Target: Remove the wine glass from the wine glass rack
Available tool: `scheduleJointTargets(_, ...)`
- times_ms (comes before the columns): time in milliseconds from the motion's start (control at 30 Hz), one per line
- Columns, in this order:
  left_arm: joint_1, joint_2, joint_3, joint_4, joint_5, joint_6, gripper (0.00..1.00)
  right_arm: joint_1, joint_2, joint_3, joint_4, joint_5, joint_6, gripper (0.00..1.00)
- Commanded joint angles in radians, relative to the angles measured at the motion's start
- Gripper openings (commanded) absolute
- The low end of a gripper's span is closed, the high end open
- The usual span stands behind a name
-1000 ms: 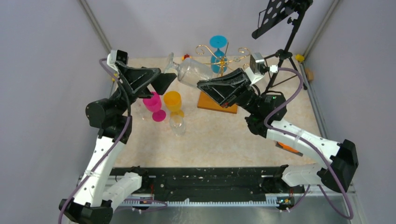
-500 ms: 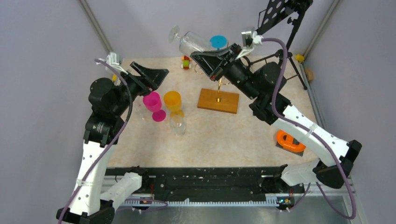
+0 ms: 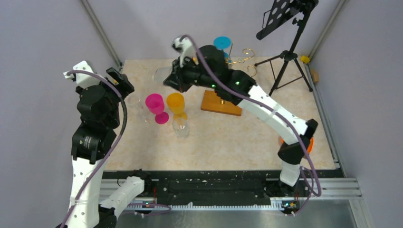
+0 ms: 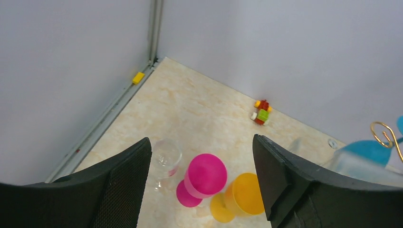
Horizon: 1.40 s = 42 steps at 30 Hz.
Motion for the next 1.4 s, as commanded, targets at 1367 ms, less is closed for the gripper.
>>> scheduleJointTargets(1367,0.003,-0.134,-0.003,0.075,-0.113,0.017,0.79,0.248,0.664,0.385,-0.479,0.206,-0.109,0.00)
